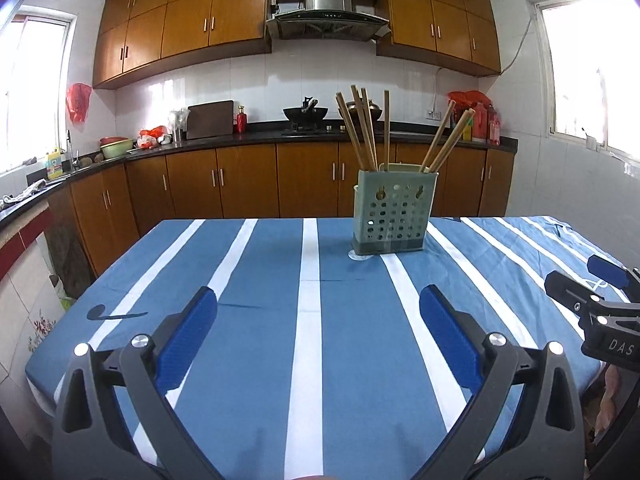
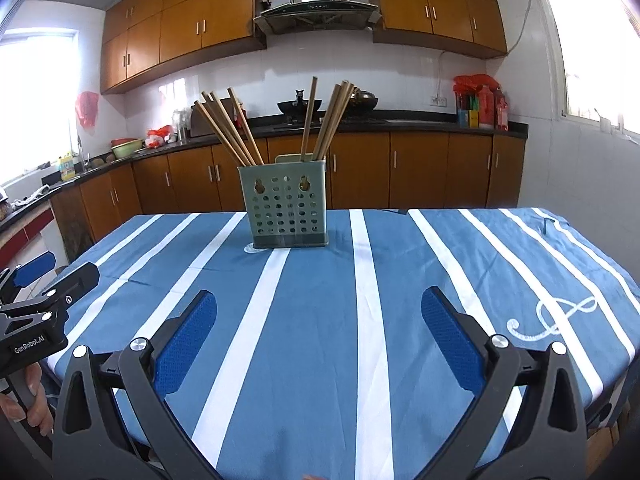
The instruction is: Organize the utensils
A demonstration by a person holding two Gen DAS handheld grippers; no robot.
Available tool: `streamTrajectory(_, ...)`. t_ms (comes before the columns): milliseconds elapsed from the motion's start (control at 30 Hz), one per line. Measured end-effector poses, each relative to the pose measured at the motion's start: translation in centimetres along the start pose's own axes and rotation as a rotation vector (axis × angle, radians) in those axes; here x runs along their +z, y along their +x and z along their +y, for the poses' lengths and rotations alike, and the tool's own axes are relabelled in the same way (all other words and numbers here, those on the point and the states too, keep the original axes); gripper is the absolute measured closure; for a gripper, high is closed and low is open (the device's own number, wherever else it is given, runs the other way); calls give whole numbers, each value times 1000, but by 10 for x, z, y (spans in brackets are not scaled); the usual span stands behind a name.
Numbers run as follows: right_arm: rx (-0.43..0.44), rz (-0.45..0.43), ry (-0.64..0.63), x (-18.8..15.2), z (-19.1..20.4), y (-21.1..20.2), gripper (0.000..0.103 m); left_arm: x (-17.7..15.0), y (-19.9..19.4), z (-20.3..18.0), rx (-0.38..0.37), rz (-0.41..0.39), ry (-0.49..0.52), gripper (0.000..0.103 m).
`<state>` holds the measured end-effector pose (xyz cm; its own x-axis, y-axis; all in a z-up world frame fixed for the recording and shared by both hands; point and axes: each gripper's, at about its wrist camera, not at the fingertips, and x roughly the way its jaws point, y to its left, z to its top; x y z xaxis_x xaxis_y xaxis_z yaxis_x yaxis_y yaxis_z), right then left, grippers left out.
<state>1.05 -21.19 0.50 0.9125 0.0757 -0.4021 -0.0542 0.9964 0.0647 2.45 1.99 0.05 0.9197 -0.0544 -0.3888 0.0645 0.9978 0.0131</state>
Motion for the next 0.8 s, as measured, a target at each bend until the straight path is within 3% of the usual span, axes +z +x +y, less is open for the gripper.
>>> streamTrajectory(800,-7,9,26,-5,-7,0,2,-5,4,-2,-17,23,-20,4)
